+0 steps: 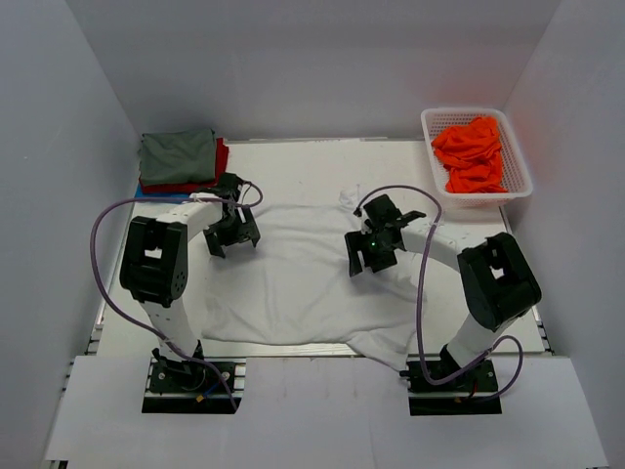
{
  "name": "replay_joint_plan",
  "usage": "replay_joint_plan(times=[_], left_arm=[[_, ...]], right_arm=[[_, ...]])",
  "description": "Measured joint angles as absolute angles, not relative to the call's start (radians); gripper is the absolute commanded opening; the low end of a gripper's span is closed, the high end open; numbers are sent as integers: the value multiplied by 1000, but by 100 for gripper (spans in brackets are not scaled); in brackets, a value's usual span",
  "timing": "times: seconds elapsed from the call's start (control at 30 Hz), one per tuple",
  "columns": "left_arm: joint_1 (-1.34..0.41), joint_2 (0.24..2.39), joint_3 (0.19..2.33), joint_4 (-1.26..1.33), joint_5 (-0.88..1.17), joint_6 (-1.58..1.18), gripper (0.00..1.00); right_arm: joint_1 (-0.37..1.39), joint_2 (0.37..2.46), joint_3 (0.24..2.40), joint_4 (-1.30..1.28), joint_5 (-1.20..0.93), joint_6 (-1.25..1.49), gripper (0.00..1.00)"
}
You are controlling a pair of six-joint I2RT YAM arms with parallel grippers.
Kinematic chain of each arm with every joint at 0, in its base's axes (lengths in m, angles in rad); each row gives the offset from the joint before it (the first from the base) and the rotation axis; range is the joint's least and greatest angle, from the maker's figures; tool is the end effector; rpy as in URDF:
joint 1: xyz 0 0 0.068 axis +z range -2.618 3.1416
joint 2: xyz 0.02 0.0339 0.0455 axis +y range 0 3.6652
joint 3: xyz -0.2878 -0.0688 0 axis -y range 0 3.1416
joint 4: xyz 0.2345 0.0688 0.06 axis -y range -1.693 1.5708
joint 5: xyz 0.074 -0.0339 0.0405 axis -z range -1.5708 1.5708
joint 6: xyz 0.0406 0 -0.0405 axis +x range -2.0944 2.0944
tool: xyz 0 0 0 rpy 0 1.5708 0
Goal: Fold and stack the t-shirts
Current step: Flatten out the tshirt
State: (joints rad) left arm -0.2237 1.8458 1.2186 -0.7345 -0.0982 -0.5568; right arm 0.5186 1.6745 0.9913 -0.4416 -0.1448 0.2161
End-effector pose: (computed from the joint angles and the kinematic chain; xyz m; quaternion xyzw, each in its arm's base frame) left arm 0.3392 -0.0731 0.1895 -0.1697 0.9787 0.0055 0.1150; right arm 0.2740 0.1631 0.1952 -0.1624 0.9592 0.1451 0.1805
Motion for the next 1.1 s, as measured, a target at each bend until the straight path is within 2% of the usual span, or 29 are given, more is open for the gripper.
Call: replay_joint_plan(times=[0.1,0.2,0.3,0.33,0.47,0.5,0.8,1.1], left_arm=[[-229,1841,1246,-775,-108,-559,100],[-229,1840,1334,-800,-108,-559,100],[-229,1840,1442,-795,-120,-556,100],[-229,1841,1474,-788,-123,-554,100],[-228,1863,1554,-774,-131,-553,100],[-228,1882,1575,-774,-131,-553,100],[-228,2086,1618,-771,-100,-543,100],[-228,2106,1599,-780,-79,-539,100]], right_arm=[[538,1676,1046,-510,-110,243,82],[525,1713,1260,-587,13,260,84],[508,1768,1501,-577,130,274,78],[500,1784,1562,-574,156,284,71],[459,1892,1749,-595,218,317,56],[448,1937,1790,-596,224,325,56],[412,2270,1924,-665,226,338,56],[406,2320,1976,-655,204,360,52]])
